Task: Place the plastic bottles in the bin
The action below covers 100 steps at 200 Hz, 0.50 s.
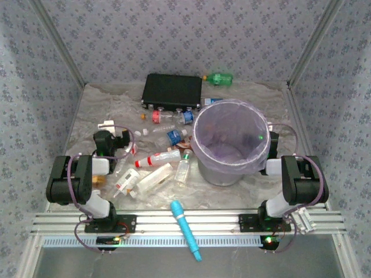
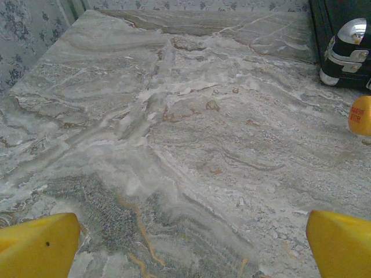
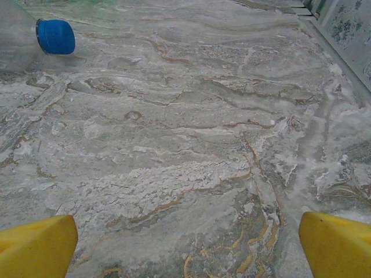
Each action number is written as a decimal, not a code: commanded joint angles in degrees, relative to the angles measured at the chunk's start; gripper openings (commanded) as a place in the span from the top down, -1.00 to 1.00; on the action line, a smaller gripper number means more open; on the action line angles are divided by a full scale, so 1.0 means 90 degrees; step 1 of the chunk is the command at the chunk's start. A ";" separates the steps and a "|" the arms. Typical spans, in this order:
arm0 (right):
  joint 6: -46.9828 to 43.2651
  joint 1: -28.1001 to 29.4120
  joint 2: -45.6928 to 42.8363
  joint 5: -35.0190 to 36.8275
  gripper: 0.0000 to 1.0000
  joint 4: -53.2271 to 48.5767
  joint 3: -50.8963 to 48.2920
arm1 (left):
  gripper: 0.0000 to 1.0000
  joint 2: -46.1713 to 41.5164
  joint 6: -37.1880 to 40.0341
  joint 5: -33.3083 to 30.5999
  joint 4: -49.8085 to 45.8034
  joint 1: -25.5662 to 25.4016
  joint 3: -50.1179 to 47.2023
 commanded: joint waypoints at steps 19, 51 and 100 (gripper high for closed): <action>0.0098 -0.0038 -0.0017 -0.0059 -1.00 0.0106 0.0103 | -0.99 0.0019 0.0017 0.0206 0.0012 0.0066 0.0081; 0.0103 -0.0030 -0.0017 -0.0051 -1.00 0.0110 0.0100 | -1.00 0.0017 0.0030 0.0209 0.0010 0.0062 0.0081; 0.0102 -0.0047 -0.0013 -0.0069 -1.00 0.0111 0.0093 | -1.00 0.0013 0.0024 0.0209 0.0021 0.0064 0.0072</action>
